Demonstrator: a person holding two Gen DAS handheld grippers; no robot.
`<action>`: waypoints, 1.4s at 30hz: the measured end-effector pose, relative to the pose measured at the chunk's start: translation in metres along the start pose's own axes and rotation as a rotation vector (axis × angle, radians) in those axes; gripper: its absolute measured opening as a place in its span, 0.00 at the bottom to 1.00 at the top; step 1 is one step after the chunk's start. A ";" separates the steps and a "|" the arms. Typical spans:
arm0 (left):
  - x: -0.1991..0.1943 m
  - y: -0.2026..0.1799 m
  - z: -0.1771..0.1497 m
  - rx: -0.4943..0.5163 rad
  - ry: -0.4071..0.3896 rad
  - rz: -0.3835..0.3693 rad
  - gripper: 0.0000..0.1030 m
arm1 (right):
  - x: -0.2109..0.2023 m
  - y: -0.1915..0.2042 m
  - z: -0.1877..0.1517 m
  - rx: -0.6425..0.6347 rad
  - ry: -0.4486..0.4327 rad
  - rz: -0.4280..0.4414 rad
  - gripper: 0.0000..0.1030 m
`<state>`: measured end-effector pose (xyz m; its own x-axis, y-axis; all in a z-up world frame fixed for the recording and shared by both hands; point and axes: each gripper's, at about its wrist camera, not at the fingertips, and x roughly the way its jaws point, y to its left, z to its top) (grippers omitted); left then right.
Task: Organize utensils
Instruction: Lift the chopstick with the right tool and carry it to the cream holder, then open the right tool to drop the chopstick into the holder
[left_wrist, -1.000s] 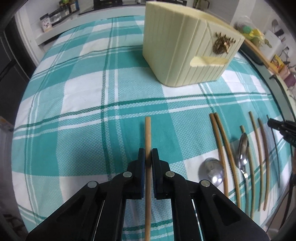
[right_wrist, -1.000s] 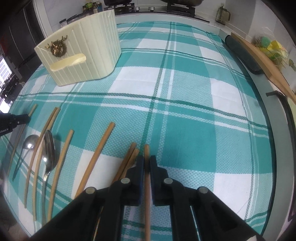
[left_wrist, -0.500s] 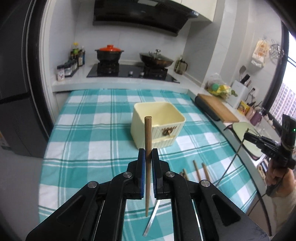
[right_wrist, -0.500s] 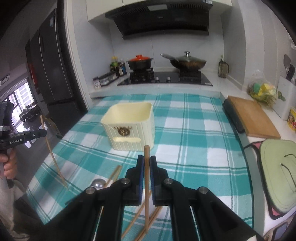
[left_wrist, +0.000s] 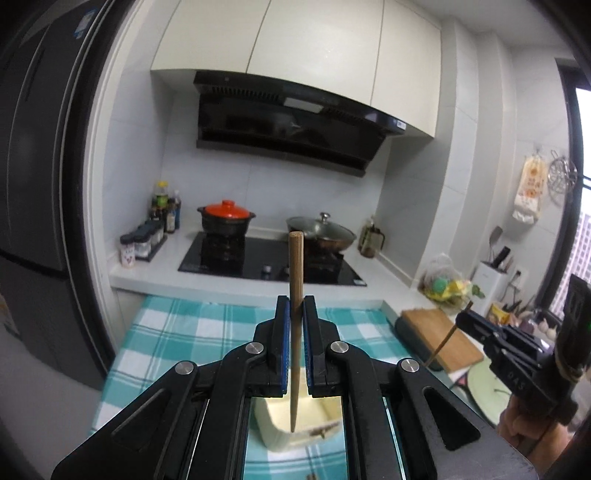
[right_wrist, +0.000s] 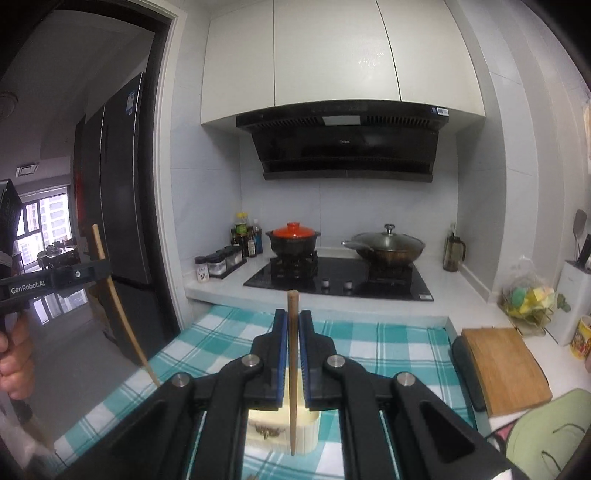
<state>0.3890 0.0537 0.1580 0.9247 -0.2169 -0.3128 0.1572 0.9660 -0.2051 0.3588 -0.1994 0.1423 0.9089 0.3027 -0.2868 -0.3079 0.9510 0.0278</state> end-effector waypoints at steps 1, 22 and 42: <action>0.013 -0.001 0.001 -0.007 -0.001 0.007 0.05 | 0.011 0.001 0.005 -0.002 -0.007 -0.002 0.06; 0.174 0.014 -0.114 -0.058 0.387 0.061 0.20 | 0.185 -0.015 -0.083 0.099 0.377 0.037 0.07; -0.091 0.016 -0.239 0.094 0.305 0.021 0.96 | -0.061 -0.005 -0.134 0.003 0.303 -0.013 0.41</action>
<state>0.2249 0.0552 -0.0381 0.7835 -0.2148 -0.5830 0.1831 0.9765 -0.1137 0.2670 -0.2312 0.0315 0.7873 0.2583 -0.5598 -0.2954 0.9550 0.0252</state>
